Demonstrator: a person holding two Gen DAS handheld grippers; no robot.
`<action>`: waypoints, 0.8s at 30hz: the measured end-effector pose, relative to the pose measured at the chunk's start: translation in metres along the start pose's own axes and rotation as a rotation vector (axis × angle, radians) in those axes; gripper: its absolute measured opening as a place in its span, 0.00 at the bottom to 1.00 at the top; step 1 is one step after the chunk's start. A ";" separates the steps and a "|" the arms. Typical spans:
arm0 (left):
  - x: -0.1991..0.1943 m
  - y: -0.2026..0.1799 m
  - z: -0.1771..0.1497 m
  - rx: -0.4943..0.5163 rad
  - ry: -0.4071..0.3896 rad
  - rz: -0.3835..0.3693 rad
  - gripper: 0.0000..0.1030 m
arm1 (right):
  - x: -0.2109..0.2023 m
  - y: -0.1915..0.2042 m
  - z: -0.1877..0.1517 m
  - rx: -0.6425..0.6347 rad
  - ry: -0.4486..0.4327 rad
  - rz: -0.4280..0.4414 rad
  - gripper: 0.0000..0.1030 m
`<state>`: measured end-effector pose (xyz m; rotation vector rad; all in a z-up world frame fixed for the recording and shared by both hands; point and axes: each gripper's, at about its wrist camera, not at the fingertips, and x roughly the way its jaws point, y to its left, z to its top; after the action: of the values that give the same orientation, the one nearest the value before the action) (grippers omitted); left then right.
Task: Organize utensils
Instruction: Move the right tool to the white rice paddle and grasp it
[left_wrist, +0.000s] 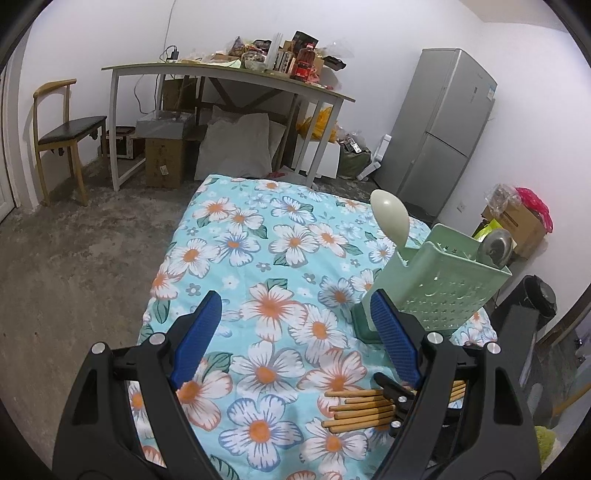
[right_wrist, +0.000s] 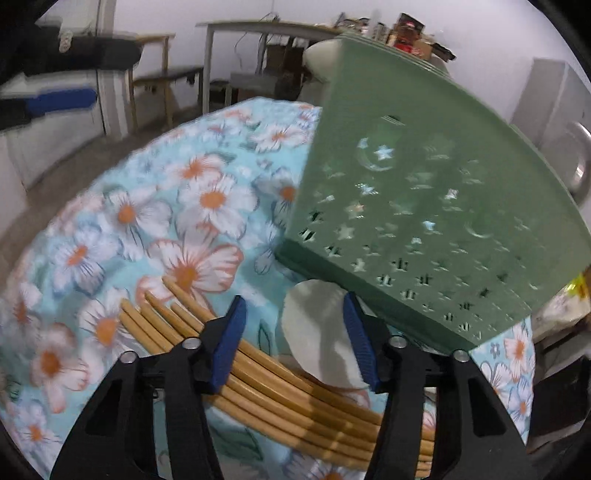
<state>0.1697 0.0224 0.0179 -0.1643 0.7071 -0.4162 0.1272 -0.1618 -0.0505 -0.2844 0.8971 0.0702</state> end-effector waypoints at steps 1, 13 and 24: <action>0.001 0.001 0.000 -0.002 0.003 -0.002 0.76 | 0.003 0.002 0.000 -0.008 0.007 -0.001 0.43; 0.002 -0.003 0.000 0.007 -0.001 -0.009 0.76 | -0.002 0.012 0.002 -0.007 -0.026 -0.048 0.10; -0.004 -0.014 0.000 0.034 -0.014 -0.017 0.76 | -0.046 -0.018 0.005 0.097 -0.128 -0.019 0.06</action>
<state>0.1623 0.0113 0.0244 -0.1412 0.6846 -0.4429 0.1053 -0.1753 -0.0079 -0.1954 0.7684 0.0266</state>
